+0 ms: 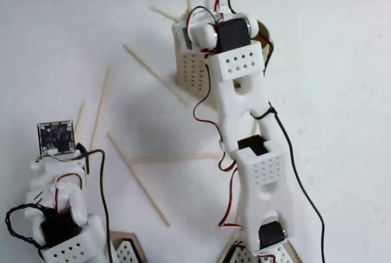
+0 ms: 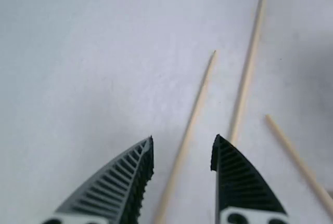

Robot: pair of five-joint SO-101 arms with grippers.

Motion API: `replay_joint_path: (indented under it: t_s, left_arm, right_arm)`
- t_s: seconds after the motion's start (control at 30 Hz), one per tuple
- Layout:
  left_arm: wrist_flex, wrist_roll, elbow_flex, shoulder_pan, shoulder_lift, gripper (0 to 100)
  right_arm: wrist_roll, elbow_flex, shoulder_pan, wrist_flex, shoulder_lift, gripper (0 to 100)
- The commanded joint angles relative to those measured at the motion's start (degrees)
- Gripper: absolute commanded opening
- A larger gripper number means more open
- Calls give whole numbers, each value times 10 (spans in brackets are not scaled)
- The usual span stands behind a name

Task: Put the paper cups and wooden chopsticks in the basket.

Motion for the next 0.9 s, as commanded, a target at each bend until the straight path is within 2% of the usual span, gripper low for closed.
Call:
replay_joint_path:
  t_s: [0.0,0.43,0.63,0.87]
  left_arm:
    - [-3,-6,-3,-1,-6,192]
    - [-3,-6,-3,-1,-6,192]
    - [-3,-6,-3,-1,-6,192]
    - [-3,-6,-3,-2,-6,192]
  right_arm:
    - [6,-17,6,-22,-38,26]
    - [4,-17,-25,-36,-160,17]
    - [5,-16,-86,50,-221,17]
    - [5,99,-112,66,-281,17]
